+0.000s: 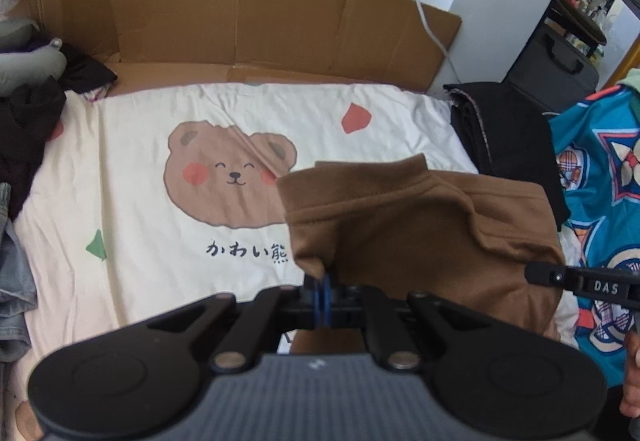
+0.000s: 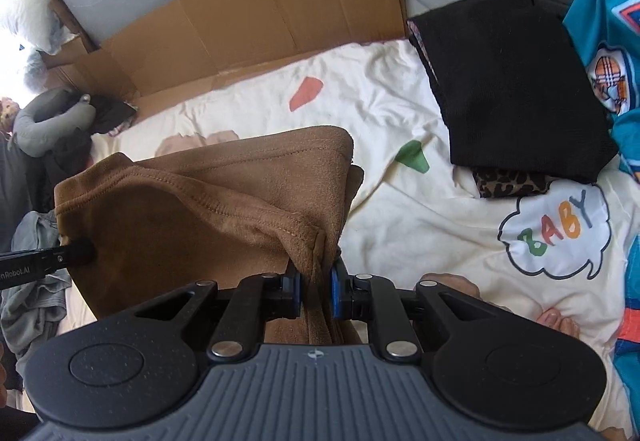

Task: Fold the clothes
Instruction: 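Lift the folded brown shirt off the sheet with both closed tools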

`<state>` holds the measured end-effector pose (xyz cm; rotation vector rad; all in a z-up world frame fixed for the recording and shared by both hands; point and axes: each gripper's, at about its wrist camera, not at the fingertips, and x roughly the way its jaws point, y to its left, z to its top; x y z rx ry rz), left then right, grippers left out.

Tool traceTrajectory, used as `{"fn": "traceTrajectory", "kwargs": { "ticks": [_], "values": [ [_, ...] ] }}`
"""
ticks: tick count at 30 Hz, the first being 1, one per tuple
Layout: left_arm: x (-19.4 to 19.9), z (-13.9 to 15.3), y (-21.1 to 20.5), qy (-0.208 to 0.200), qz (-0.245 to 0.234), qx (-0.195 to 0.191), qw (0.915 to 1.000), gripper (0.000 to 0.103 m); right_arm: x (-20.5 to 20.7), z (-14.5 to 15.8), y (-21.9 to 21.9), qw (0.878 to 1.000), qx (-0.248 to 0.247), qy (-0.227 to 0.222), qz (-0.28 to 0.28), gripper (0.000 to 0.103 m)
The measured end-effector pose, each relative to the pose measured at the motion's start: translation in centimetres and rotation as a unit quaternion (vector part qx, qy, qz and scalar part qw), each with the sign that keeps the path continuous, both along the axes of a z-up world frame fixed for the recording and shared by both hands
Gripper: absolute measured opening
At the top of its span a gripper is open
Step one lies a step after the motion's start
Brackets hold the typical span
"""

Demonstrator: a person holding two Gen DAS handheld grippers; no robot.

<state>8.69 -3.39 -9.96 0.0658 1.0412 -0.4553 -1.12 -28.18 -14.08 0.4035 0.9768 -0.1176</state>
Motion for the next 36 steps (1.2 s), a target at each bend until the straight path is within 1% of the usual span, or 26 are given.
{"fn": "traceTrajectory", "kwargs": {
  "ticks": [7,11,15,22,29,33,36],
  "values": [
    [-2.2,3.1,0.6,-0.026,0.006,-0.013,0.9996,0.002,-2.7,4.0,0.3,0.999,-0.010,-0.037,-0.002,0.013],
    [-3.0,4.3,0.6,-0.037,0.010,-0.021,0.9991,0.002,-4.1,5.6,0.2,0.998,-0.023,-0.052,0.002,0.013],
    [-3.5,5.5,0.1,-0.048,0.006,-0.028,0.9984,0.002,-5.3,7.2,-0.2,0.997,-0.027,-0.070,-0.007,0.013],
    [-4.0,8.0,-0.2,-0.069,0.014,-0.055,0.9960,0.002,-6.0,10.5,-0.9,0.993,-0.035,-0.107,-0.017,0.013],
    [-4.3,10.9,-0.1,-0.101,0.018,-0.077,0.9917,0.002,-6.4,14.1,-0.6,0.988,-0.060,-0.139,-0.007,0.012],
    [-4.4,12.2,0.1,-0.113,0.020,-0.088,0.9896,0.002,-6.8,15.7,-0.3,0.986,-0.069,-0.155,-0.004,0.012],
    [-4.4,13.0,-0.1,-0.123,0.017,-0.087,0.9884,0.002,-7.0,16.6,0.0,0.984,-0.072,-0.164,-0.001,0.012]
  ]
}}
